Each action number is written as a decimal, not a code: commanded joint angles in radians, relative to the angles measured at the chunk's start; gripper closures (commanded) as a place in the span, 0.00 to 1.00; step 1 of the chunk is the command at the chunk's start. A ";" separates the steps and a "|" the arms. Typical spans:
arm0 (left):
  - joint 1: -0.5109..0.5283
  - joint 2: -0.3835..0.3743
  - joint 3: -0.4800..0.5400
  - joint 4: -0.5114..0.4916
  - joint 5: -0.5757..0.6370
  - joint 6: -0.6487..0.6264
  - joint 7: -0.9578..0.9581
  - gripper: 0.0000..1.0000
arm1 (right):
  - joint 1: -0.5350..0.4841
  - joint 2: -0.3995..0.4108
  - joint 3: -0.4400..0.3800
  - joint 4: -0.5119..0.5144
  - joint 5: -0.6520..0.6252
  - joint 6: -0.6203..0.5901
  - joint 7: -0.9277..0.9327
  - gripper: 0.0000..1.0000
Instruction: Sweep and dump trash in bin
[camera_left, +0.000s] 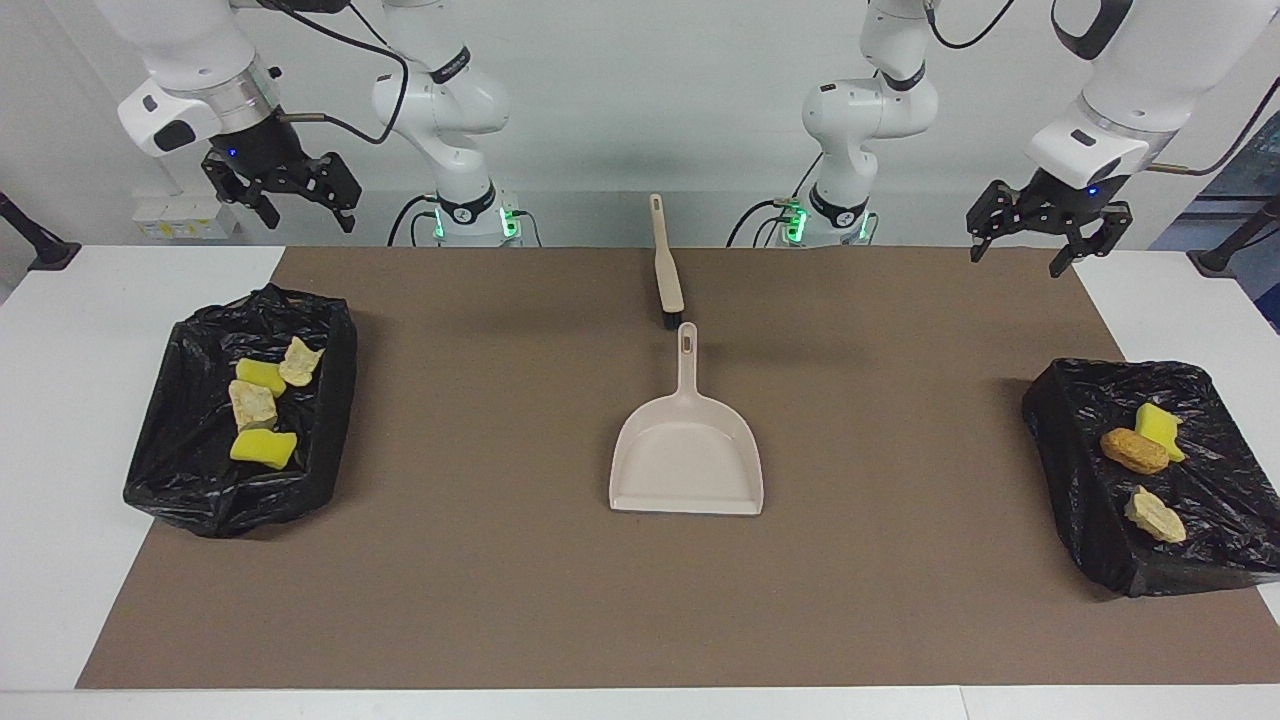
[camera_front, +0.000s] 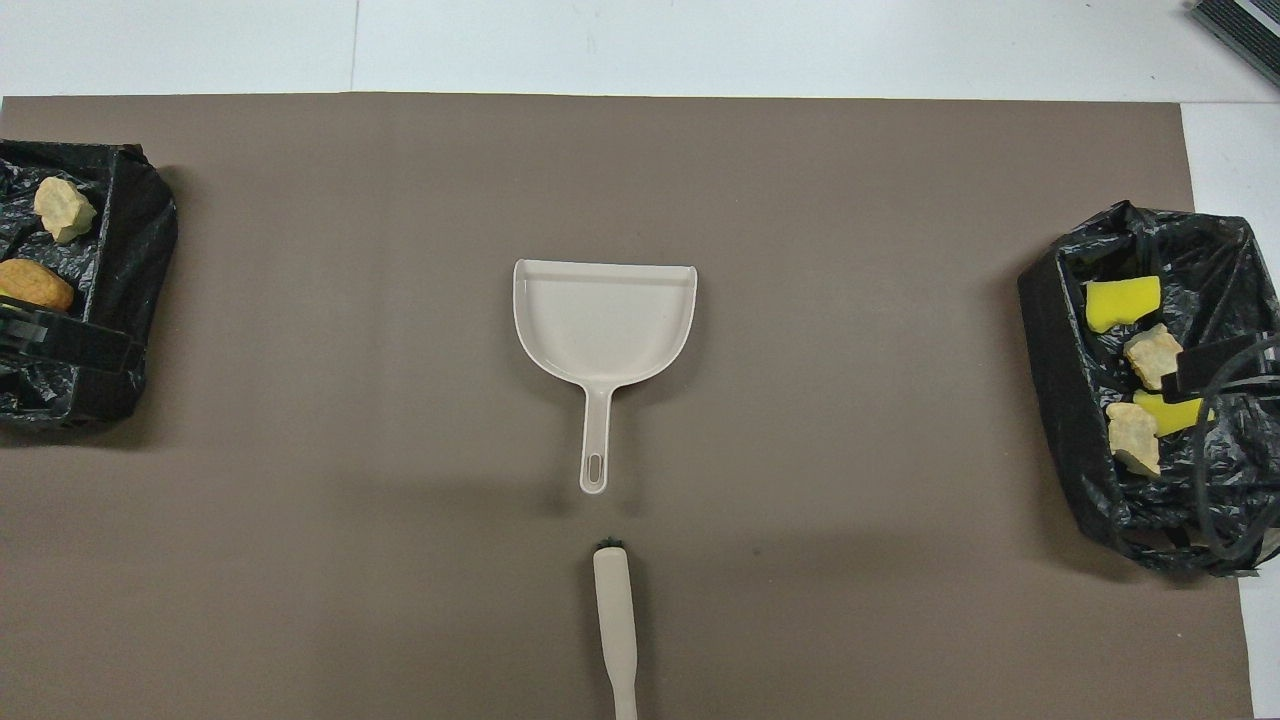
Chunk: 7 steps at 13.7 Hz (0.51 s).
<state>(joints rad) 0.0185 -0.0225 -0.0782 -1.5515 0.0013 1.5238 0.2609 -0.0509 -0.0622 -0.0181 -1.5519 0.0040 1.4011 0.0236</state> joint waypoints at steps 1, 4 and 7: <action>-0.005 -0.007 -0.002 -0.007 0.025 0.007 -0.046 0.00 | -0.014 -0.018 0.020 -0.014 -0.012 -0.001 0.007 0.00; -0.002 -0.008 -0.003 -0.012 0.025 0.016 -0.129 0.00 | -0.014 -0.007 0.020 -0.008 -0.019 0.019 0.001 0.00; 0.000 -0.008 -0.003 -0.012 0.023 0.021 -0.132 0.00 | -0.012 -0.002 0.020 -0.011 -0.009 0.028 0.007 0.00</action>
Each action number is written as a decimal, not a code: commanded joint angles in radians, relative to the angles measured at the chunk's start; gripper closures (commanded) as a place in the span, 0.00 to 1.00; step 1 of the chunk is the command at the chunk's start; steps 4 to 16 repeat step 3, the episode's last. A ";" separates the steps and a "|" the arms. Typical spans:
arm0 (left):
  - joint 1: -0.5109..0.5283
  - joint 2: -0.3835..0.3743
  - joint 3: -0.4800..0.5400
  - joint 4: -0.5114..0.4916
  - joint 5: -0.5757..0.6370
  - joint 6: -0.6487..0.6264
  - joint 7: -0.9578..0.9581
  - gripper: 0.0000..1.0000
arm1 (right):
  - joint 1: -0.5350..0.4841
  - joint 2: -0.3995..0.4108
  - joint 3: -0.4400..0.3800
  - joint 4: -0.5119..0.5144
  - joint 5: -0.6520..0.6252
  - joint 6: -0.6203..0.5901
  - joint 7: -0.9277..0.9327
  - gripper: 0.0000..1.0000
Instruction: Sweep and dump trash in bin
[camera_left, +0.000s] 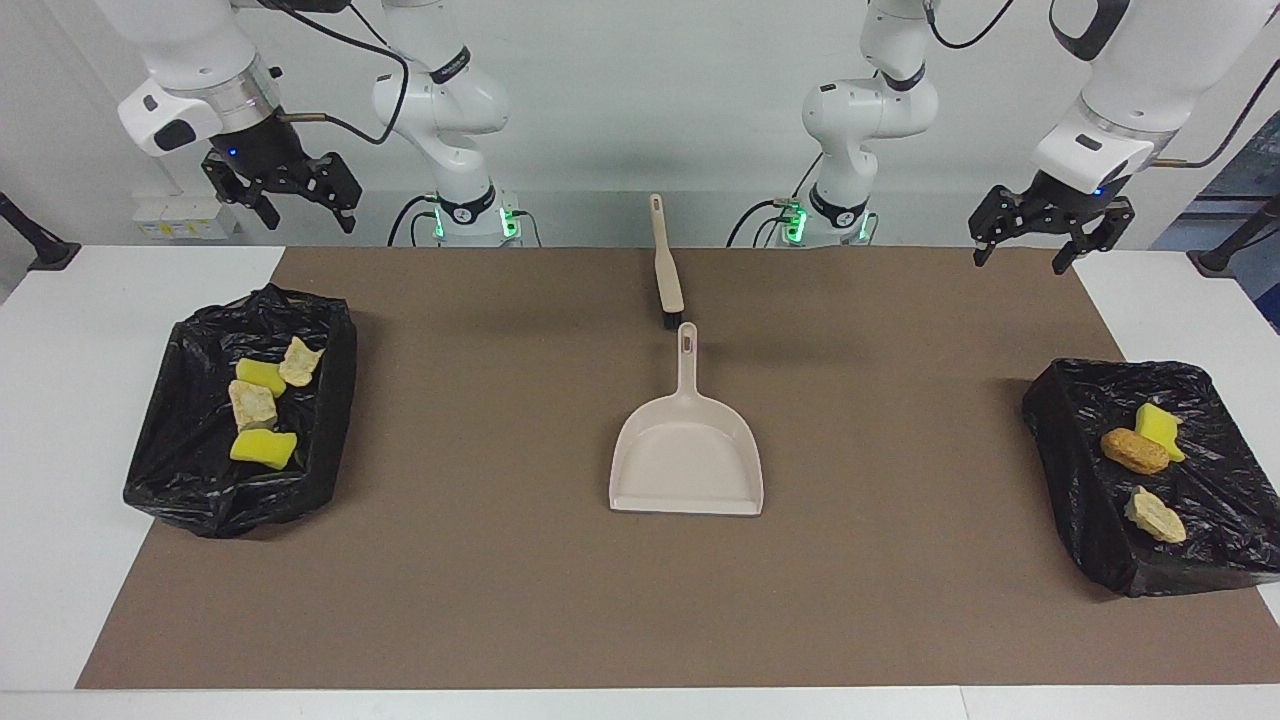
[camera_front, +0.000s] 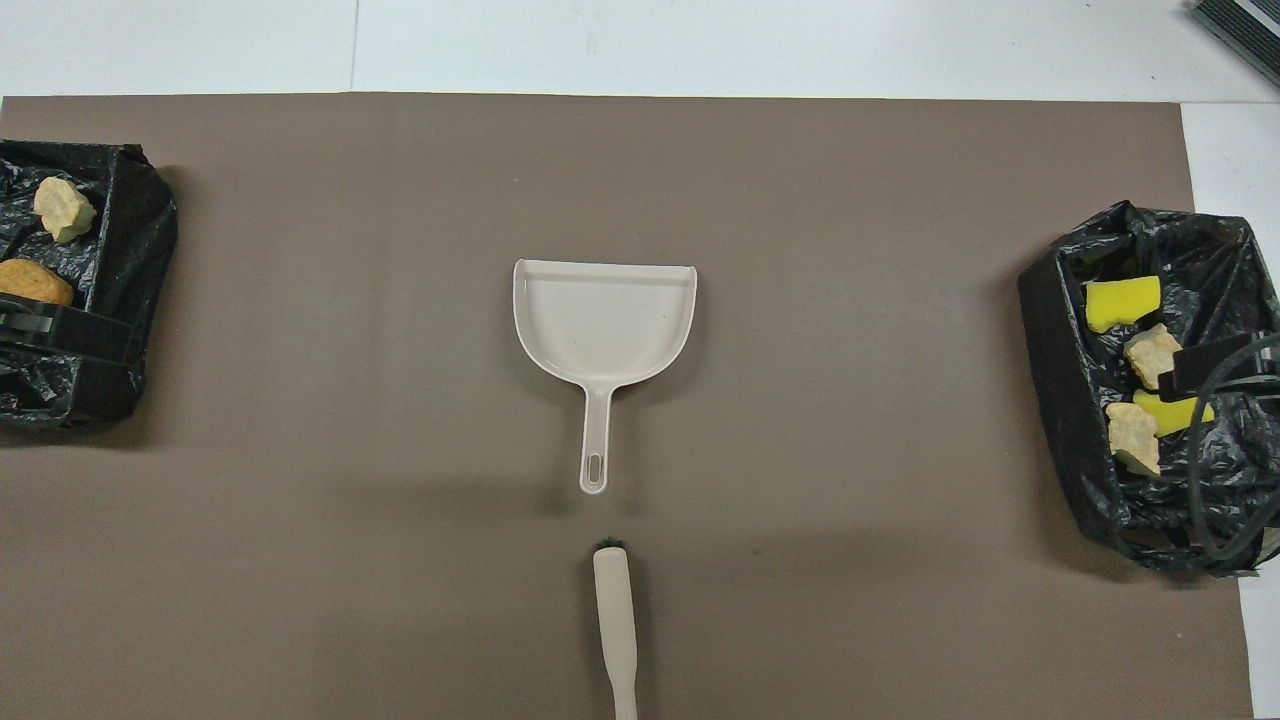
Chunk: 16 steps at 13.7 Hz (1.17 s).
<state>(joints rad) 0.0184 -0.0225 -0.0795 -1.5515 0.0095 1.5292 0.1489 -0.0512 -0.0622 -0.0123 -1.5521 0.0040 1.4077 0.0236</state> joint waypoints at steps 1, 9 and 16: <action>-0.002 -0.008 -0.002 -0.012 0.015 0.016 -0.022 0.00 | -0.012 0.005 0.014 -0.014 -0.009 0.040 0.007 0.00; -0.002 -0.008 -0.002 -0.012 0.015 0.016 -0.032 0.00 | -0.007 0.016 0.014 -0.017 -0.010 0.065 0.007 0.00; -0.002 -0.008 -0.002 -0.012 0.015 0.016 -0.032 0.00 | -0.007 0.016 0.014 -0.017 -0.010 0.065 0.007 0.00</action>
